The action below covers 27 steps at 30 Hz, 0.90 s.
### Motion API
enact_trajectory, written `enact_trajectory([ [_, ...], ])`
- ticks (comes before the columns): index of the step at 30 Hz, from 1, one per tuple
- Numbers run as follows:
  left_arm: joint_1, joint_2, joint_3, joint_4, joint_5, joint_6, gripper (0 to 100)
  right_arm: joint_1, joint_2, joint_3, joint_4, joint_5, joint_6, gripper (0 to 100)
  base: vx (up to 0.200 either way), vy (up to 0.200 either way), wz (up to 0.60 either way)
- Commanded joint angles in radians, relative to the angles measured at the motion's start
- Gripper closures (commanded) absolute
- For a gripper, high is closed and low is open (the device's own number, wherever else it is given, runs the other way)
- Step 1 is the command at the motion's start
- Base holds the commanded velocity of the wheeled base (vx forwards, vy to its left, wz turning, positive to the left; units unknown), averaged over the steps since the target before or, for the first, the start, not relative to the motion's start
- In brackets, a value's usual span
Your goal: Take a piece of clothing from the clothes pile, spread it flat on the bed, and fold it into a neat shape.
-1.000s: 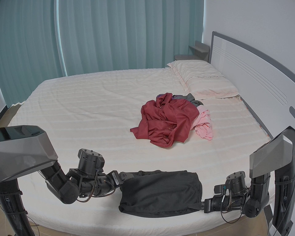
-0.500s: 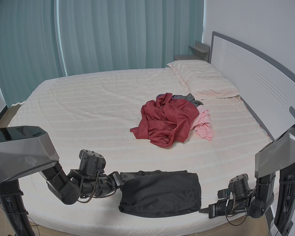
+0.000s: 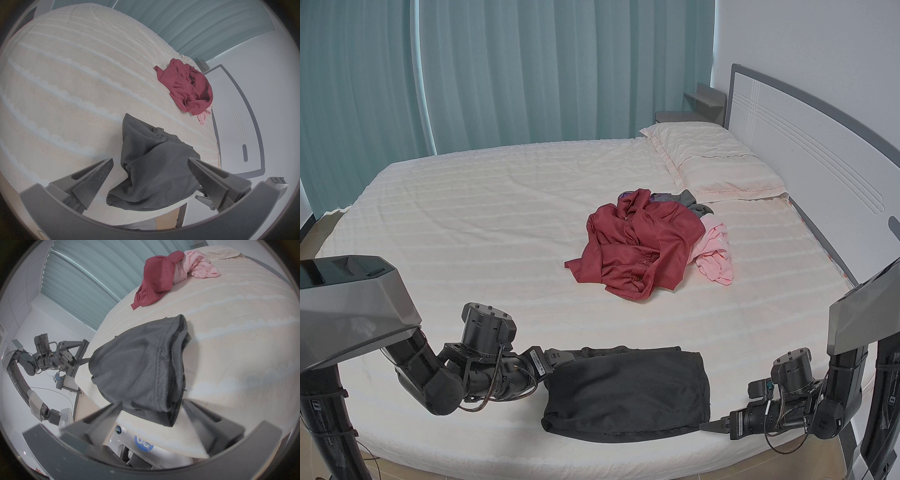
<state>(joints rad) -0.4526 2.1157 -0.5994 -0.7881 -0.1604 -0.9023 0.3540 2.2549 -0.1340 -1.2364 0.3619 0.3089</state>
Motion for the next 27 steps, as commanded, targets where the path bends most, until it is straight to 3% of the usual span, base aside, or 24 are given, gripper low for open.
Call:
enact_trajectory([
  [1,-0.002,0.0,-0.007,0.0,-0.001,-0.01,0,-0.013,-0.003,0.002,-0.002,0.0,-0.01,0,0.0,0.0,0.0],
  [4,-0.02,-0.005,-0.034,0.0,-0.001,-0.107,0,-0.032,-0.006,-0.013,-0.021,0.002,-0.021,0,0.0,0.0,0.0],
  [10,-0.072,0.016,-0.069,-0.013,0.004,-0.193,0,-0.037,0.009,-0.033,-0.038,0.003,-0.017,0,0.0,0.0,0.0],
  [12,-0.098,0.066,-0.103,-0.062,0.062,-0.23,0,-0.035,0.008,-0.039,-0.038,0.003,-0.016,0,0.0,0.0,0.0],
  [14,-0.118,0.093,-0.094,-0.103,0.102,-0.224,0,-0.035,0.006,-0.039,-0.038,0.005,-0.016,0,0.0,0.0,0.0],
  [18,-0.11,0.116,-0.059,-0.129,0.185,-0.124,0,-0.035,0.011,-0.039,-0.038,0.005,-0.016,0,0.0,0.0,0.0],
  [25,-0.075,0.053,0.004,-0.102,0.174,-0.067,0,-0.035,0.012,-0.039,-0.038,0.005,-0.016,0,0.0,0.0,0.0],
  [27,-0.049,0.01,0.007,-0.025,0.127,-0.026,0,-0.035,0.023,-0.039,-0.043,0.005,-0.016,0,0.0,0.0,0.0],
])
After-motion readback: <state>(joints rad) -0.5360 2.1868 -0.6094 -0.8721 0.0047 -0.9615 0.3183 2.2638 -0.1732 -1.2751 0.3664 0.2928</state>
